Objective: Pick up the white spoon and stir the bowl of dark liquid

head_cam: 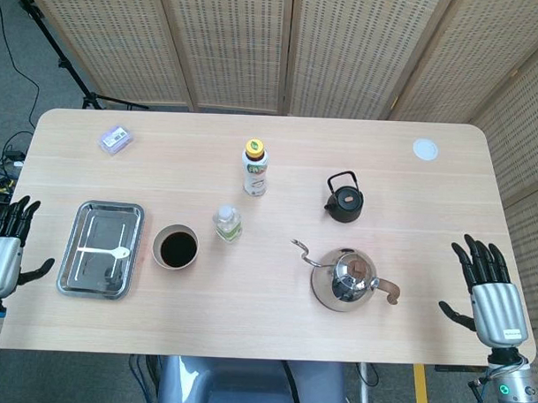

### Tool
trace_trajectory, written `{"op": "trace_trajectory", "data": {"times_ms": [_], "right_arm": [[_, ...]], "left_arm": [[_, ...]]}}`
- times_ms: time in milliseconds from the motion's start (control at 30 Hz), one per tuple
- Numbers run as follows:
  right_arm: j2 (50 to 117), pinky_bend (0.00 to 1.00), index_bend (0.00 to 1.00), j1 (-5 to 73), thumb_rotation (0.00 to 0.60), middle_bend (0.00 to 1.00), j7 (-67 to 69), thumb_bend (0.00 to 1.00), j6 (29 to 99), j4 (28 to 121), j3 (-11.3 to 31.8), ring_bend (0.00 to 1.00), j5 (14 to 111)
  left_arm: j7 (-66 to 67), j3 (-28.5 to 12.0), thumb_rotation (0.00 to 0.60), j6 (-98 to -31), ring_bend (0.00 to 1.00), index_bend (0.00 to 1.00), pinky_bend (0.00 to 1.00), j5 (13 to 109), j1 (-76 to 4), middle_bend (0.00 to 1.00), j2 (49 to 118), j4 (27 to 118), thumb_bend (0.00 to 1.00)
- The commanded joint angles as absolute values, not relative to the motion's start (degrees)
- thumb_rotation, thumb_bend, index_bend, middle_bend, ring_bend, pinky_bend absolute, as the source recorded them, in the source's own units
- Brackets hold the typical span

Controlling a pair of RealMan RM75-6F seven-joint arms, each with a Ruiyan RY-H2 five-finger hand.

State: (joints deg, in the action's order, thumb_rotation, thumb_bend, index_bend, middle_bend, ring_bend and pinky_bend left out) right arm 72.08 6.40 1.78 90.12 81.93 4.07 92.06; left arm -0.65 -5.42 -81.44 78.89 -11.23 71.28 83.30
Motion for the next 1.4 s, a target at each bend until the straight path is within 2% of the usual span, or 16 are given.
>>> {"op": "trace_trajectory", "data": {"times_ms": [33, 367, 433, 500, 700, 1100, 1400], "right_arm": [[72.1, 0.0, 0.07, 6.3, 0.6, 0.0, 1.51, 0.0, 90.21, 81.76, 3.99, 0.0, 92.05], [71.33, 0.0, 0.07, 6.02, 0.6, 0.0, 2.47, 0.0, 90.25, 82.29, 4.0, 0.0, 91.58], [71.13, 0.0, 0.07, 6.05, 0.6, 0.0, 2.77, 0.0, 90.16, 82.55, 4.08, 0.0, 91.44], [71.01, 0.0, 0.07, 6.09, 0.6, 0.0, 2.93, 0.0, 90.0, 82.74, 4.11, 0.0, 91.31], [70.66, 0.0, 0.07, 6.34, 0.6, 0.0, 3.47, 0.0, 88.99, 83.11, 3.87, 0.0, 91.09], [70.52, 0.0, 0.07, 7.1, 0.6, 0.0, 4.54, 0.0, 87.32, 83.5, 3.87, 0.0, 90.66], [70.54, 0.0, 0.07, 7.54, 0.6, 0.0, 5.11, 0.0, 86.16, 83.45, 3.58, 0.0, 90.5]], "left_arm": [[-0.59, -5.48, 0.6, -81.22, 0.0, 0.0, 0.0, 78.94, -11.32, 0.0, 71.37, 83.25, 0.21], [0.14, -5.44, 0.6, -80.47, 0.0, 0.01, 0.0, 79.23, -11.57, 0.0, 71.91, 83.17, 0.21], [0.01, -5.5, 0.6, -80.12, 0.0, 0.09, 0.0, 79.16, -11.7, 0.0, 72.07, 82.94, 0.22], [-0.11, -5.53, 0.6, -79.29, 0.0, 0.23, 0.0, 78.84, -11.98, 0.0, 72.28, 82.52, 0.23], [-1.77, -6.64, 0.6, -73.77, 0.0, 0.35, 0.0, 75.97, -14.3, 0.0, 74.56, 78.3, 0.32], [-6.34, -6.71, 0.6, -62.21, 0.0, 0.36, 0.0, 72.3, -18.58, 0.0, 82.22, 64.05, 0.38], [-10.2, -6.21, 0.6, -57.93, 0.0, 0.4, 0.0, 72.14, -19.73, 0.0, 85.74, 56.66, 0.39]]}}
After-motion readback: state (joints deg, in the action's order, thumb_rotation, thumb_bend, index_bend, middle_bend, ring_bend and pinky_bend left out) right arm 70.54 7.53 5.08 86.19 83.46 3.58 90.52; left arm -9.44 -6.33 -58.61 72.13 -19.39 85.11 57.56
